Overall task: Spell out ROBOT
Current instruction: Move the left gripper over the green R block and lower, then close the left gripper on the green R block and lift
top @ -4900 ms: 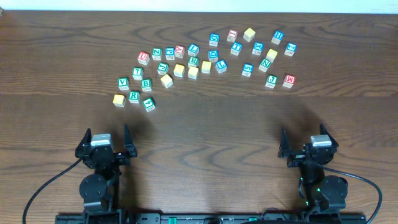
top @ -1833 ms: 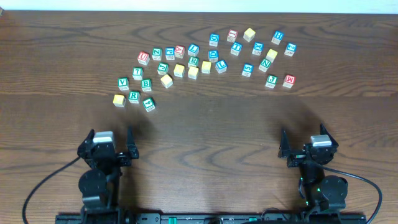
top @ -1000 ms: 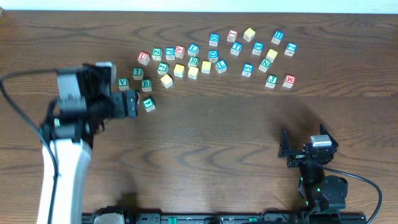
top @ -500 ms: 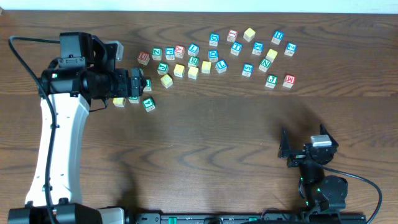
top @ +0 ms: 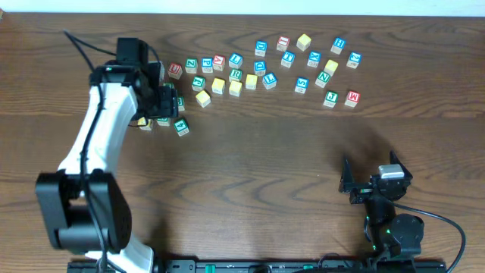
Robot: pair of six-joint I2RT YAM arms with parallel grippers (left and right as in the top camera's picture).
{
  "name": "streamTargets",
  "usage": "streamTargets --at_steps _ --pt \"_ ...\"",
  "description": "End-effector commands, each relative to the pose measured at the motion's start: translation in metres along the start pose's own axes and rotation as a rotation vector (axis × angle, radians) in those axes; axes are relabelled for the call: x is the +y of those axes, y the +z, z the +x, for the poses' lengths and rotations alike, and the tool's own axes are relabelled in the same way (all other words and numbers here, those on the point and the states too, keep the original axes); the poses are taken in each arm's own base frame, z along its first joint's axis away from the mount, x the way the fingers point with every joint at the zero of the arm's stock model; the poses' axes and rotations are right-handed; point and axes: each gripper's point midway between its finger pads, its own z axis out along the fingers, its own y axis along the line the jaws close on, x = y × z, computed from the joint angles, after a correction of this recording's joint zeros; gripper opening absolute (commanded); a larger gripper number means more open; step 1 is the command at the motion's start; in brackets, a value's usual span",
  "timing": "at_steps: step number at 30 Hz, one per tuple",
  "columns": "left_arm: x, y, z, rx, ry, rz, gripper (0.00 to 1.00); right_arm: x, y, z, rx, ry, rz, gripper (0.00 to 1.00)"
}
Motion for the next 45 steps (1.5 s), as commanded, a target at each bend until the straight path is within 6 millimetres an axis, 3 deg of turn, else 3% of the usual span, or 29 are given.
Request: streamTargets --at_steps 1,10,16,39,45 --pt "0.017 0.018 -0.003 0.023 -0.055 -0.093 0.70 0.002 0.000 0.000 0.000 0.013 -0.008 0.99" --pt "0.020 0.064 0.001 0.093 -0.055 -0.097 0.70 0.002 0.000 0.000 0.000 0.013 -0.008 0.99" --pt "0.021 0.081 0.003 0.114 -0.056 -0.098 0.70 0.002 0.000 0.000 0.000 0.013 -0.008 0.99" --pt "0.020 0.091 -0.002 0.071 -0.040 -0.093 0.65 0.002 0.000 0.000 0.000 0.013 -0.008 0.99" --pt "0.021 0.092 -0.001 0.070 -0.027 -0.097 0.59 0.002 0.000 0.000 0.000 0.013 -0.008 0.99"
